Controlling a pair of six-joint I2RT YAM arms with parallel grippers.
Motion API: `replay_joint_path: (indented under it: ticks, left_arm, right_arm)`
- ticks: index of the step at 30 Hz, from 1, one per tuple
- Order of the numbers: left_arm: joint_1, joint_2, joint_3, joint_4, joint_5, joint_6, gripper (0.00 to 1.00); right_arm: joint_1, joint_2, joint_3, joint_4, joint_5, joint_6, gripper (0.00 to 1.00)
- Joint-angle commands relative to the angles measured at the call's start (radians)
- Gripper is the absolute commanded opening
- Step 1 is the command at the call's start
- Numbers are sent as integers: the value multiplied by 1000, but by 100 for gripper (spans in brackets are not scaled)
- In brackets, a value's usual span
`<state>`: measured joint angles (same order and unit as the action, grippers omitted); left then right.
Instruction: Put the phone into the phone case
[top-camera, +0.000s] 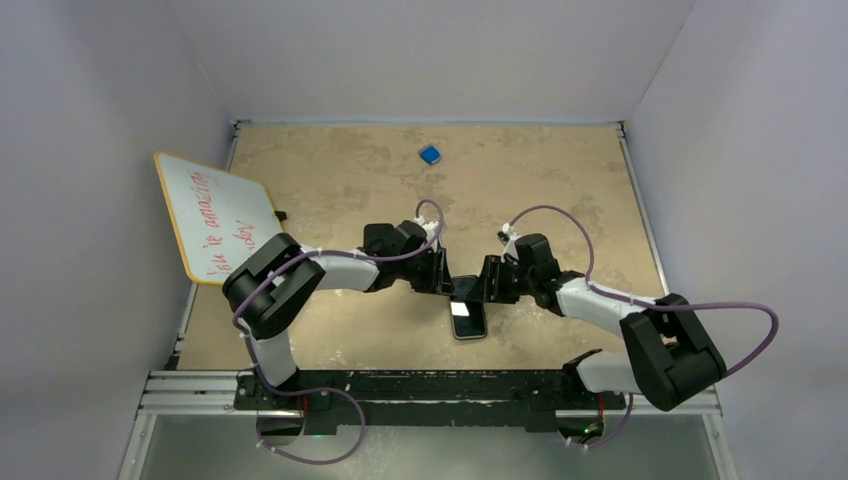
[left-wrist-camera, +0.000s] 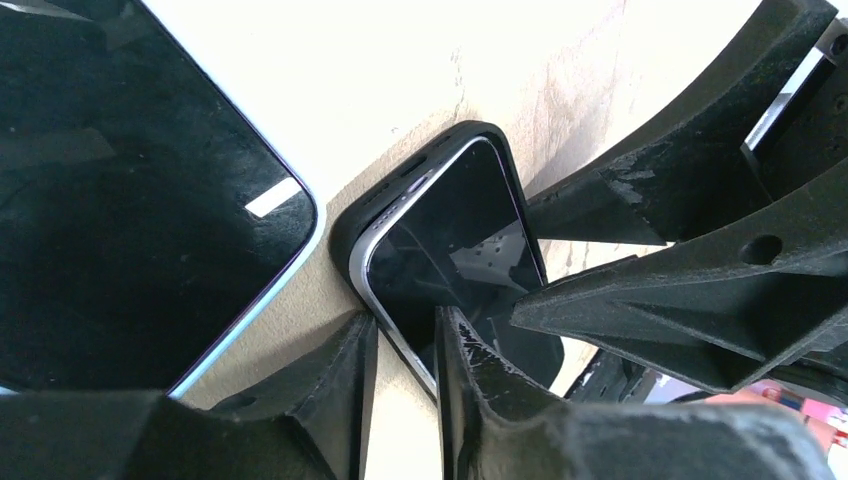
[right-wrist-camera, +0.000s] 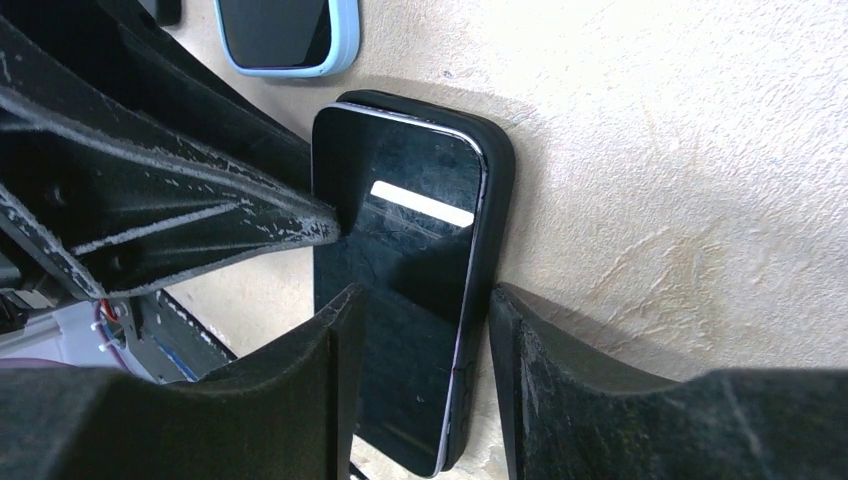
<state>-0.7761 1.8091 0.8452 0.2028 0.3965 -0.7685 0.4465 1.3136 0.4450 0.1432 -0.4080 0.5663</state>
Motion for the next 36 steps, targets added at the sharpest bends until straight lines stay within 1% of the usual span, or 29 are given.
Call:
replay_joint_path:
  ticks: [1, 3, 4, 6, 8, 9, 10, 13, 16, 18, 20, 24, 26, 27, 29, 32, 36]
  left_arm:
    - [-55, -27, 28, 50, -87, 62, 33]
    - [-54, -46, 26, 35, -107, 69, 34]
    - [-54, -52, 24, 36, -107, 71, 29]
    - [-54, -52, 17, 54, -94, 73, 15]
    - [-54, -37, 14, 76, -67, 69, 4]
    - [-54, -25, 14, 85, -62, 69, 2]
    - [-54, -12, 9, 97, -60, 69, 0]
    - [-54, 41, -37, 167, -69, 59, 0]
    - [-56, 86, -77, 245, -25, 21, 0]
    - [-56, 86, -96, 265, -23, -5, 6]
    - [-56, 69, -87, 197, -51, 13, 9]
    - [-55, 1, -89, 90, -111, 44, 25]
    - [-54, -19, -87, 52, -127, 54, 30]
    - [-55, -26, -87, 38, -129, 57, 33]
    - [-55, -37, -90, 20, -131, 57, 36]
    - [-54, -52, -93, 16, -123, 51, 38]
    - [-54, -63, -86, 15, -101, 39, 39]
  right_arm:
    - [20, 17, -2, -13, 1, 0, 49]
    - [19, 3, -9, -14, 12, 7, 49]
    - [18, -5, -12, -16, 17, 10, 49]
    - [20, -17, -15, -24, 26, 12, 49]
    - [19, -22, -20, -22, 29, 17, 49]
    - [19, -21, -25, -14, 26, 19, 49]
    - [19, -17, -29, -6, 22, 23, 49]
    - [19, 6, -44, 40, -1, 42, 50]
    - [19, 29, -57, 126, -71, 84, 55]
    - [16, 29, -70, 195, -114, 128, 56]
    - [17, 19, -74, 239, -133, 168, 56]
    - [-1, -23, -96, 296, -134, 243, 55]
    - [-11, -47, -115, 323, -125, 268, 55]
    - [-11, -61, -117, 309, -100, 262, 55]
    - [-12, -90, -101, 221, -28, 222, 55]
    - [-12, -132, -44, -5, 63, 132, 56]
    - [-12, -158, 8, -174, 120, 65, 64]
